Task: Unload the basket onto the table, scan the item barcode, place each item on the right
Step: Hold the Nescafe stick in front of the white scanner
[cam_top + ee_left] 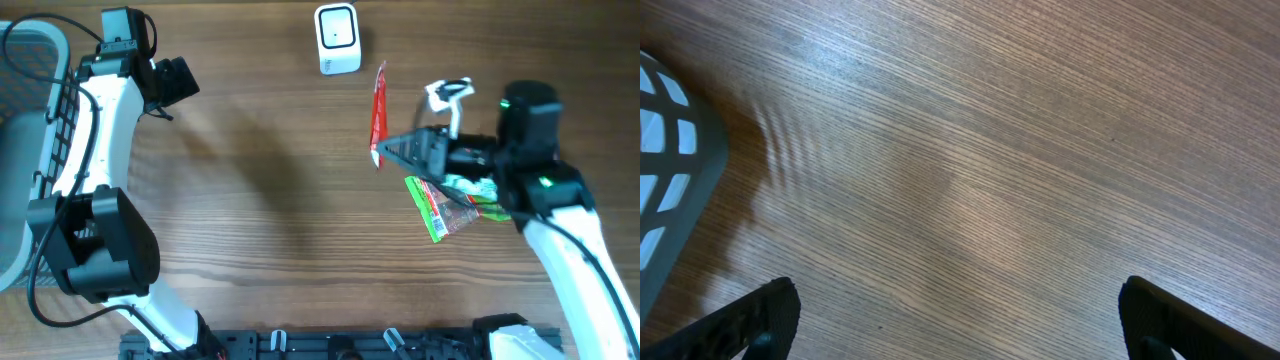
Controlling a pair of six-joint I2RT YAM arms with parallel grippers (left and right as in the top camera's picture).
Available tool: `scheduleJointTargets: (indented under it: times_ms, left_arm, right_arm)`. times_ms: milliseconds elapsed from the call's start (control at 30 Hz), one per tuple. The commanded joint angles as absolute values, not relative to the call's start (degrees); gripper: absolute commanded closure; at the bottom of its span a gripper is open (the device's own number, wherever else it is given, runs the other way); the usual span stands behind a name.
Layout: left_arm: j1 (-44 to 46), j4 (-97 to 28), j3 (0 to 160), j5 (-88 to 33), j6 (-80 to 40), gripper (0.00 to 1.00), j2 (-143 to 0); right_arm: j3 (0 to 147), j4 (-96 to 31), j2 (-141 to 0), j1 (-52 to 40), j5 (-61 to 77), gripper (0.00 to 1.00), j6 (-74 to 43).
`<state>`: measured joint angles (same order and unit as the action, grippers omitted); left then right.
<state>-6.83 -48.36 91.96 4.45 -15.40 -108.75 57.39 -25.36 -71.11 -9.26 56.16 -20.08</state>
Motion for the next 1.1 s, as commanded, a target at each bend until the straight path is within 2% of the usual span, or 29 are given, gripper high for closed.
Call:
scheduleJointTargets:
  times_ms: [0, 133, 300, 400, 467, 733, 1067]
  left_arm:
    - [-6.9, -48.2, 91.9, 4.1, -15.5, 0.0, -108.6]
    - [-6.9, -48.2, 91.9, 4.1, -15.5, 0.0, -108.6]
    - [-6.9, -48.2, 91.9, 4.1, -15.5, 0.0, -108.6]
    - [-6.9, -48.2, 91.9, 4.1, -15.5, 0.0, -108.6]
    - [-6.9, -48.2, 91.9, 4.1, -15.5, 0.0, -108.6]
    - [-6.9, -48.2, 91.9, 4.1, -15.5, 0.0, -108.6]
    - [-6.9, -48.2, 91.9, 4.1, -15.5, 0.0, -108.6]
  right_arm:
    - [58.8, -26.6, -77.9, -13.1, 35.2, 0.96, -16.3]
    - [72.6, -39.6, -84.6, -14.4, 26.7, 0.96, -14.3]
    - [109.0, -68.1, -100.6, -15.4, 18.7, 0.96, -8.8]
    - [128.2, -76.6, -111.4, -17.9, 12.6, 0.96, -8.8]
    - [134.1, -75.0, -117.0, -19.1, 10.0, 0.96, -8.8]
    - [133.5, -59.8, -132.9, -19.3, 8.7, 0.96, -7.9]
    - [133.4, -51.0, -146.7, -19.5, 8.7, 0.96, -9.0]
